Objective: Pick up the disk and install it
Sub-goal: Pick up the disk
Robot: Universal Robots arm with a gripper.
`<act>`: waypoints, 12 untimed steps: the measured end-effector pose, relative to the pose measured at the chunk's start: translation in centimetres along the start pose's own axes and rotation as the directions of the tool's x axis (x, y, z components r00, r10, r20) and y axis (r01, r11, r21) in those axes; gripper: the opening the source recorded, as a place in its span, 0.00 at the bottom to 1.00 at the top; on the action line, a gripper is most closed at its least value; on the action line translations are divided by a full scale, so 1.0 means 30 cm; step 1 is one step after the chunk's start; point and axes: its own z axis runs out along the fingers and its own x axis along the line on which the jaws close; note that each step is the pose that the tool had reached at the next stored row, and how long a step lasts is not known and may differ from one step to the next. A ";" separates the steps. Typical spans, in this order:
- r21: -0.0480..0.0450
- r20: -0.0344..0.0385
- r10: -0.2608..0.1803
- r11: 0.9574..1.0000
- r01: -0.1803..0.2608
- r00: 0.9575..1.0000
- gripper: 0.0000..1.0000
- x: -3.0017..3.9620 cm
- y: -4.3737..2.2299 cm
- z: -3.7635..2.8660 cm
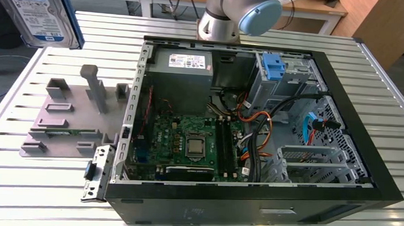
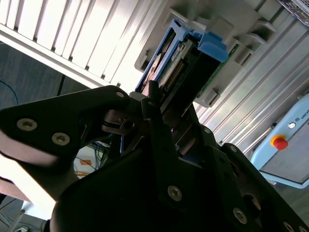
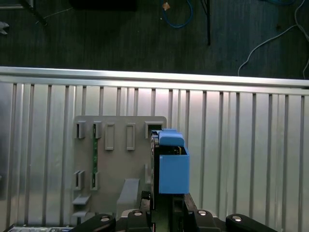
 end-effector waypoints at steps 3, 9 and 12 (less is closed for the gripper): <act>0.000 0.000 0.000 1.000 0.000 1.000 0.35 0.000 0.000 -0.008; 0.000 0.000 0.000 1.000 0.000 1.000 0.35 -0.001 0.000 -0.023; 0.000 0.000 0.000 1.000 0.000 1.000 0.35 -0.001 0.000 -0.027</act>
